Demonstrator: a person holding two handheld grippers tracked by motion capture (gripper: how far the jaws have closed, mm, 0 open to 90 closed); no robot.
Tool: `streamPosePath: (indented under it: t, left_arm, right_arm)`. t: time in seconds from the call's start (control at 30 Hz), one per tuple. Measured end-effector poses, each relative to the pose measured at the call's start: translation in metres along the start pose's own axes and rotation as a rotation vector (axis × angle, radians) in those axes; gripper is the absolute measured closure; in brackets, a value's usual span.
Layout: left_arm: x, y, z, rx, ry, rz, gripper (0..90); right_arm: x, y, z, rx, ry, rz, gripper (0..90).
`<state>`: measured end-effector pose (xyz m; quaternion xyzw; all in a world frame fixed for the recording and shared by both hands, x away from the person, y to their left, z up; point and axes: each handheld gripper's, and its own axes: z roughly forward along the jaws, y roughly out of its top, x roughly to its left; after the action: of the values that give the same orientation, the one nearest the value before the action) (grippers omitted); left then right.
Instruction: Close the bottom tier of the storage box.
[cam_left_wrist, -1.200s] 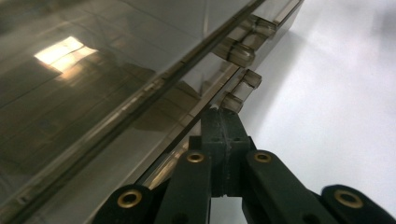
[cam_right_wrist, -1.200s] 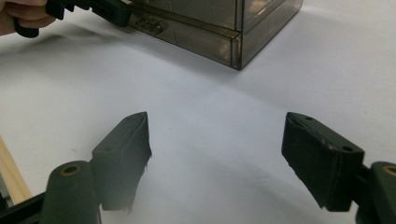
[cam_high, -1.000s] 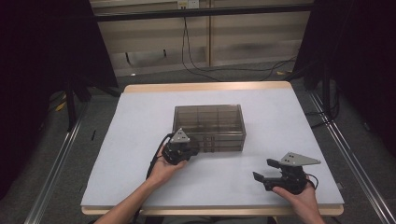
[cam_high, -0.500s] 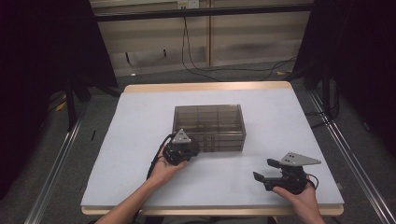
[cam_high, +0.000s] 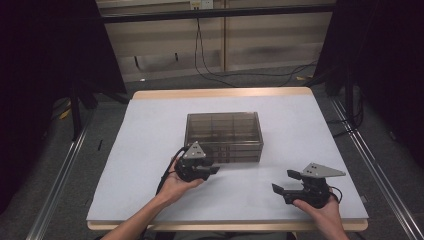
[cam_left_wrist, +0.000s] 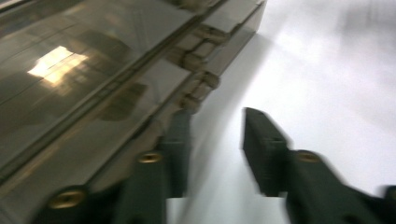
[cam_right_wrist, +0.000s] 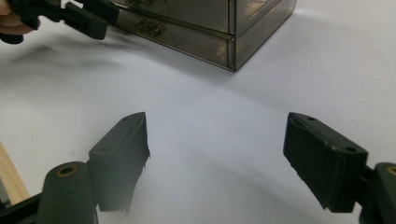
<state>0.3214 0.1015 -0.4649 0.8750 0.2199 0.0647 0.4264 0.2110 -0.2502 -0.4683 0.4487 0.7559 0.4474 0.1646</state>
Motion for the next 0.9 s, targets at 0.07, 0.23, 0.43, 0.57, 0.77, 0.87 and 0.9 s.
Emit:
streamPosePath:
  t: [0.07, 0.23, 0.43, 0.57, 0.77, 0.87, 0.9]
  left_arm:
    - [-0.007, 0.002, -0.002, -0.009, 0.007, 0.015, 51.2]
    - [-0.015, 0.003, -0.009, -0.009, 0.015, 0.028, 30.2]
    - [-0.013, 0.0, -0.023, -0.024, 0.001, -0.025, 17.1]
    - [-0.013, -0.004, -0.033, -0.041, -0.007, -0.049, 11.6]
    - [-0.012, -0.009, -0.046, -0.044, -0.018, -0.05, 7.3]
    - [-0.012, -0.013, -0.054, -0.046, -0.025, -0.047, 4.2]
    - [-0.012, -0.015, -0.057, -0.057, -0.021, -0.05, 4.1]
  right_arm:
    - [-0.001, 0.0, 0.0, 0.001, -0.002, 0.0, 21.4]
    - [-0.002, 0.0, 0.0, -0.004, -0.004, 0.005, 21.2]
    - [-0.003, 0.0, 0.0, -0.005, -0.006, 0.004, 21.0]
    - [-0.002, 0.0, 0.0, -0.003, -0.006, 0.007, 21.0]
    - [-0.003, 0.0, -0.001, -0.003, -0.005, 0.009, 21.1]
    - [-0.003, 0.0, -0.001, -0.004, -0.005, 0.01, 21.1]
    - [-0.003, 0.0, -0.001, -0.006, -0.004, 0.008, 21.0]
